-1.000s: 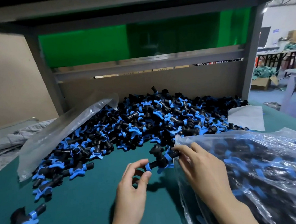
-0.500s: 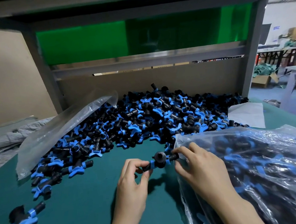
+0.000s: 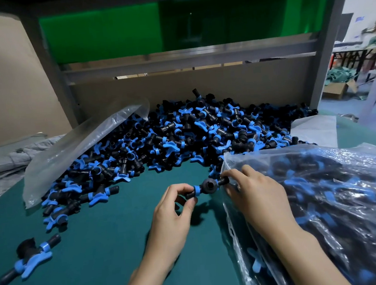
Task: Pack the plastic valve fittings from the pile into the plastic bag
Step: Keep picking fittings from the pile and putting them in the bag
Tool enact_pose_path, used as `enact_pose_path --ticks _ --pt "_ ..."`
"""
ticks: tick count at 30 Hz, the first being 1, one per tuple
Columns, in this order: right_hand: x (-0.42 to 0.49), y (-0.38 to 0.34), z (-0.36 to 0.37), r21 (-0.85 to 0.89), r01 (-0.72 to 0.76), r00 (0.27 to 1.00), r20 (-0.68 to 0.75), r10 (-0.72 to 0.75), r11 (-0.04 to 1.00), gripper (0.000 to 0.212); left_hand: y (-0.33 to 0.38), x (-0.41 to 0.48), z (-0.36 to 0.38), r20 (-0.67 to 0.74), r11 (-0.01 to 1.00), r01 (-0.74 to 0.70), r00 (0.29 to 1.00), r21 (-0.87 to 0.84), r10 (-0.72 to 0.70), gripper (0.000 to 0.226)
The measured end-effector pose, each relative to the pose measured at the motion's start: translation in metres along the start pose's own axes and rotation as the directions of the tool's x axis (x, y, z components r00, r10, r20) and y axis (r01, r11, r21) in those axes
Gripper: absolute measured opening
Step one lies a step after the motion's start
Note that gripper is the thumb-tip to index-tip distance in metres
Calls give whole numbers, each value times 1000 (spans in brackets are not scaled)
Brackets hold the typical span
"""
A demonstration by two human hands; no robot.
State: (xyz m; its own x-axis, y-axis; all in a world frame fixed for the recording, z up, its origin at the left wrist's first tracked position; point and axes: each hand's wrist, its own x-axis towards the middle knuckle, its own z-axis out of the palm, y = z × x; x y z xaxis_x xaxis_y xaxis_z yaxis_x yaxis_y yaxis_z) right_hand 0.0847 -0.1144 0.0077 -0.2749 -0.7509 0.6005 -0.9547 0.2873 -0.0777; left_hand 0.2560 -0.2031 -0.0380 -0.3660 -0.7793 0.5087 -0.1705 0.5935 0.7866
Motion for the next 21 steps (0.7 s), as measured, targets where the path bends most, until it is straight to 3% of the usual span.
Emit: enact_pose_path --ticks 14,21 --pt "-2 0 -3 32 29 999 -20 -29 999 22 -1 1 -1 -17 996 89 996 -23 -89 22" --pt "-1 -1 -3 -1 28 999 -35 -28 1000 21 -1 1 -2 -1 990 122 992 -75 -123 9"
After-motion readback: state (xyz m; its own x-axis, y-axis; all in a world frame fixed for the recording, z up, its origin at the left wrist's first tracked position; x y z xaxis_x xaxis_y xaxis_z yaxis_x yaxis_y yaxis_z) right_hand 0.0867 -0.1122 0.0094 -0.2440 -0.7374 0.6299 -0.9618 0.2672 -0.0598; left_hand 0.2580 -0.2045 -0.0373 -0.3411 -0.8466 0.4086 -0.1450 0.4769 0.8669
